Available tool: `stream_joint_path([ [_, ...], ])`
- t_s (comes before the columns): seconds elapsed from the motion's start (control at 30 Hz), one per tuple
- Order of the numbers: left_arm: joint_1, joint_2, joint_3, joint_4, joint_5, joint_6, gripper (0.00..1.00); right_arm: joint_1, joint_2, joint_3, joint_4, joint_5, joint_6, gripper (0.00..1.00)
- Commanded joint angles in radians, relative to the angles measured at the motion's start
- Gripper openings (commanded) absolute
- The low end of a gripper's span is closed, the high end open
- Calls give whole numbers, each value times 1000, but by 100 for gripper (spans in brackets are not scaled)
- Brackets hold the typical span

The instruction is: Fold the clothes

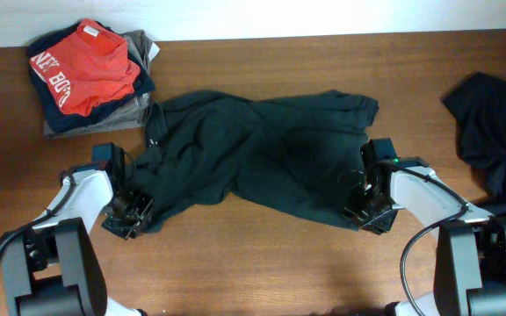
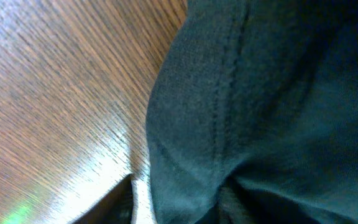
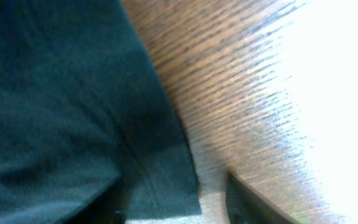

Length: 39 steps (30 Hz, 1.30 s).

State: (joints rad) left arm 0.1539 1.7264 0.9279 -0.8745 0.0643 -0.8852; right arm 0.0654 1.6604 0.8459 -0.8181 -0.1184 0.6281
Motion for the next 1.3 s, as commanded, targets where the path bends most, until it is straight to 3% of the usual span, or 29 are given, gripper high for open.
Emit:
stream_joint_path([
  [0.0, 4, 13, -16, -8, -14, 14, 19, 8, 35, -42, 31, -7, 10, 36],
  [0.03, 4, 13, -16, -8, -15, 25, 13, 8, 35, -42, 34, -7, 12, 31],
  [0.17, 4, 13, -16, -5, -15, 50, 4, 8, 35, -42, 41, -8, 18, 23],
  [0.23, 4, 13, -16, -6, -15, 54, 1, 8, 35, -36, 37, -8, 17, 6],
  [0.27, 4, 13, -16, -6, -15, 59, 1, 8, 35, -32, 33, -7, 18, 4],
  [0.47, 4, 6, 5, -10, -26, 144, 1, 5, 16, 48, -35, 8, 17, 4],
  [0.67, -2, -80, 100, -90, -29, 212, 1, 5, -63, 251, -217, 114, 13, 4],
  [1.0, -98, -414, 333, -278, -45, 244, 1, 5, -190, 787, -564, 188, -75, 4],
  [1.27, -198, -600, 687, -498, -45, 244, 1, 5, -230, 1285, -860, 209, -127, 4],
])
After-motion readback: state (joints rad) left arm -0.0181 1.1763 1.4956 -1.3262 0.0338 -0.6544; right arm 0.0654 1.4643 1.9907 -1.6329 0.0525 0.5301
